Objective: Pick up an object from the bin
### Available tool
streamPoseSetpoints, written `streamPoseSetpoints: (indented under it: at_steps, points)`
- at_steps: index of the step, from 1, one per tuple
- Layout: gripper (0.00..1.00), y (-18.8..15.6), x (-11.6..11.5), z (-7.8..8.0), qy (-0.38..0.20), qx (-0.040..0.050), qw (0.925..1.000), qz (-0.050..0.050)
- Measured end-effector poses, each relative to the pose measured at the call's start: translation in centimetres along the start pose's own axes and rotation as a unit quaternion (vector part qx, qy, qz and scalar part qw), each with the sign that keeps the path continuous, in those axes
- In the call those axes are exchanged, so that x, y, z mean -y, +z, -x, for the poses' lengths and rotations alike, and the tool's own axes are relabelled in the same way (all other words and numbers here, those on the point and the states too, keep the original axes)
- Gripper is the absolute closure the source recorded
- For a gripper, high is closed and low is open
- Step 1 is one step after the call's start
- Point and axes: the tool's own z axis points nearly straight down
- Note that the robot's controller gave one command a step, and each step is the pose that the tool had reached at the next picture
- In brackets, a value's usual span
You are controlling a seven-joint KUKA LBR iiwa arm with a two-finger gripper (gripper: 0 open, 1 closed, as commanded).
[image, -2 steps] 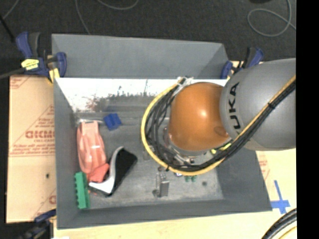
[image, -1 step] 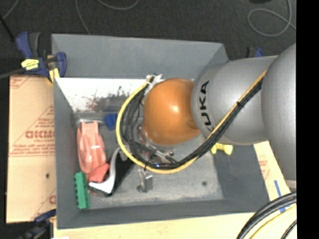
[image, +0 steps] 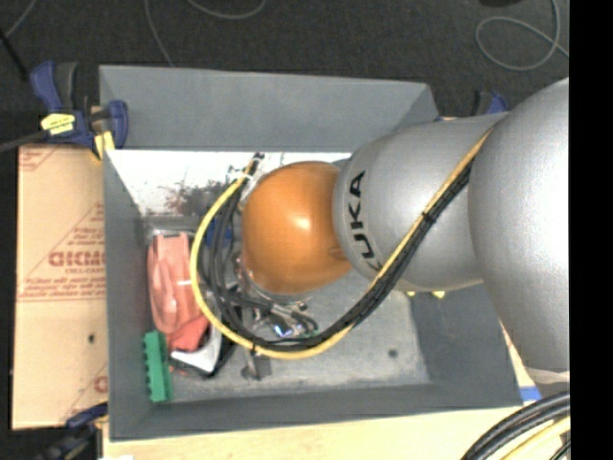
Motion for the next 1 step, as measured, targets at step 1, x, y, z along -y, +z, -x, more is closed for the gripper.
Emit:
streamPoseSetpoints:
  at_steps: [1]
  points:
    - [0.00,5.31,-1.10,1.61,-0.114,-0.0014,0.9935,0.001]
